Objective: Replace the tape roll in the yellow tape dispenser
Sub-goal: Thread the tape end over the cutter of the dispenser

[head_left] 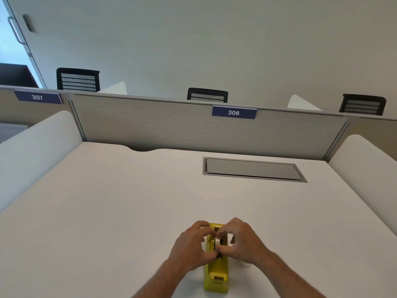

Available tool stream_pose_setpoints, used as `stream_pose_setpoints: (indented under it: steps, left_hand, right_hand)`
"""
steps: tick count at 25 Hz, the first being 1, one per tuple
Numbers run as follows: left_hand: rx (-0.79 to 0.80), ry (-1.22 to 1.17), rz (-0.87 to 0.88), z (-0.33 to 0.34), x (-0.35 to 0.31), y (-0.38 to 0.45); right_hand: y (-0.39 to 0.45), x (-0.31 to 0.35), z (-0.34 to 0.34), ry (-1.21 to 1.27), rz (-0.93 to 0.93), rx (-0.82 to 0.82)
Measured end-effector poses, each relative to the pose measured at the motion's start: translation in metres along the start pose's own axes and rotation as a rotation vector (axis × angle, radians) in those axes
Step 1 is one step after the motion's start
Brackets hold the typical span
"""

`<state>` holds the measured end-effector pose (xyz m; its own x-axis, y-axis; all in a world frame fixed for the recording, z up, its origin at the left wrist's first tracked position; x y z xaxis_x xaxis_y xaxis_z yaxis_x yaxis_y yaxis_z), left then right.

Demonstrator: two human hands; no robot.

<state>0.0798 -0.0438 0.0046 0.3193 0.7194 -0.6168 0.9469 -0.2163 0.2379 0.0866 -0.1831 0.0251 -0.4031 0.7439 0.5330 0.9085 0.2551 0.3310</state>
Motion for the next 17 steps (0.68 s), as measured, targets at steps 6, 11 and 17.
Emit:
stream_pose_setpoints:
  steps: [6,11,17]
  left_hand:
    - [-0.016,0.018,-0.002,0.0015,0.0003,-0.0013]
    - [-0.021,0.033,0.005,0.0025,0.0003,-0.0013]
    - [-0.037,0.048,0.012,0.0016,-0.0023,-0.0019]
  right_hand:
    - [0.0012,0.0027,-0.0022,0.027,-0.008,-0.038]
    - [0.0001,0.0029,-0.0026,0.021,-0.023,-0.015]
    - [0.0036,0.0004,-0.0057,0.048,0.01,-0.032]
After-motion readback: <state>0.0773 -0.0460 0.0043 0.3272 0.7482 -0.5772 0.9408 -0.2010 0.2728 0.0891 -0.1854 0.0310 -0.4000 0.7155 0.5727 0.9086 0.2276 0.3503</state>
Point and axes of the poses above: each hand's wrist, its own y-axis towards the middle knuckle, its own z-axis out of the palm, x = y × z, the point moved 8 cm from there along y, towards the middle knuckle, and after that the axes turned 13 degrees about -x, right-handed, at the moved point
